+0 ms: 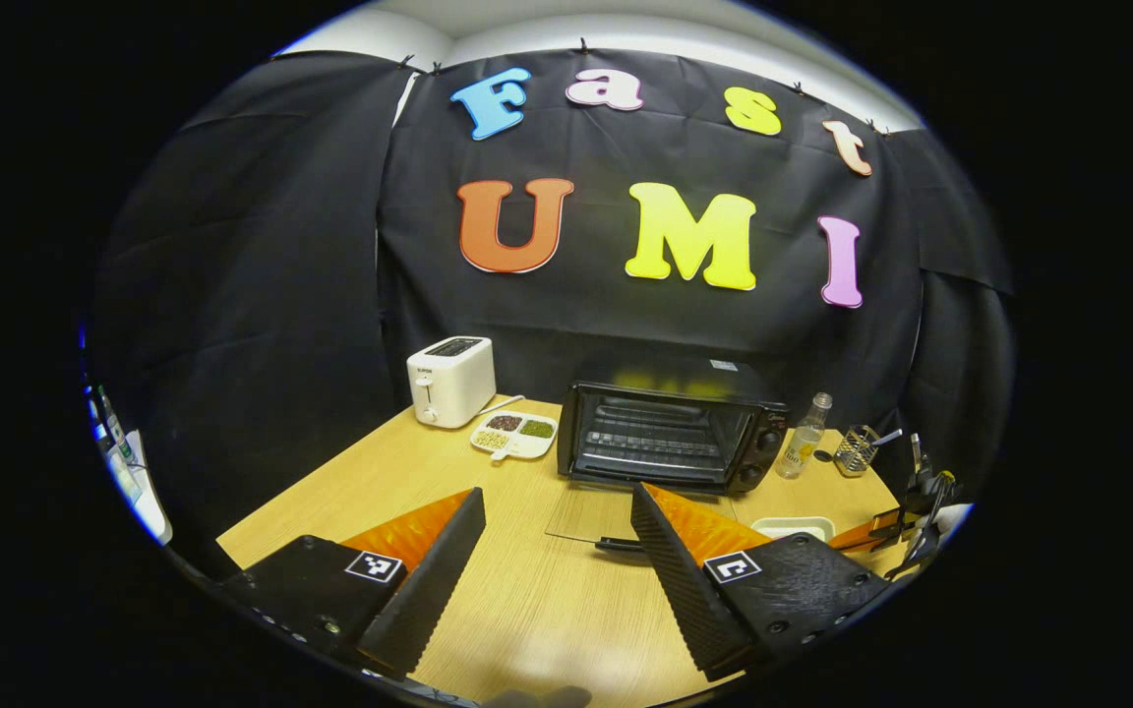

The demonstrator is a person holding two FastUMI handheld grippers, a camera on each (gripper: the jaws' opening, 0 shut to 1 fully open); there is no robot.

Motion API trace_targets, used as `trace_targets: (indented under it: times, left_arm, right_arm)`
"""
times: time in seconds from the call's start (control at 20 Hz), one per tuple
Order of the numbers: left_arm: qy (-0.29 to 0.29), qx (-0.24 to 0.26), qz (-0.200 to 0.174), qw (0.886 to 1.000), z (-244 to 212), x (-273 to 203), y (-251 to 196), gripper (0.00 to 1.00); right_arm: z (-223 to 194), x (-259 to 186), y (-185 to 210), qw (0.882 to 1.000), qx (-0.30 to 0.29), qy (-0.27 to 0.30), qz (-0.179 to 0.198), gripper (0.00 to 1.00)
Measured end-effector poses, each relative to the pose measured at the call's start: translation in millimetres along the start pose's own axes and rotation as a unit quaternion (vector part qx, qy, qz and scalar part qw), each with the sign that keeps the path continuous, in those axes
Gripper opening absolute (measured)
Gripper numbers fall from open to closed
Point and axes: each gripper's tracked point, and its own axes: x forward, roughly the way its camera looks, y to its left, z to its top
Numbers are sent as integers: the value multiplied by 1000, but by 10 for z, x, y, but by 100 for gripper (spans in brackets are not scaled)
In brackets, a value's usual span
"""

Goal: Open the electric oven with the left hand, put the food in, and close the electric oven.

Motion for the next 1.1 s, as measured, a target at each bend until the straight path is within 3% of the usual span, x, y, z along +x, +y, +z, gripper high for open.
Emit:
trace_targets:
  times: [0.2, 0.3, 0.35, 0.5, 0.75, 1.0, 1.1]
  left_arm:
    - [-2, 14, -20, 1000, 40, -20, -116, 96]
    - [-4, 23, -30, 999, 58, -26, -163, 95]
    - [-4, 29, -32, 999, 52, -42, -176, 95]
    - [-7, 38, -44, 998, 88, -92, -232, 95]
    - [-9, 58, -60, 997, 138, -203, -283, 95]
    - [-1, 81, -57, 995, 120, -280, -230, 95]
    - [-3, 83, -52, 995, 140, -286, -197, 96]
  right_arm:
    - [130, -245, 197, 999, 18, -50, 12, 4]
    - [148, -331, 342, 997, 21, -74, 15, 0]
    - [140, -361, 442, 996, 23, -85, 21, 4]
    - [29, -357, 803, 993, 36, -103, 52, 0]
    - [-217, -192, 1241, 985, 68, -128, 89, 0]
    - [-519, 178, 1540, 976, 118, -157, 91, 4]
    - [-694, 355, 1615, 975, 130, -162, 84, 0]
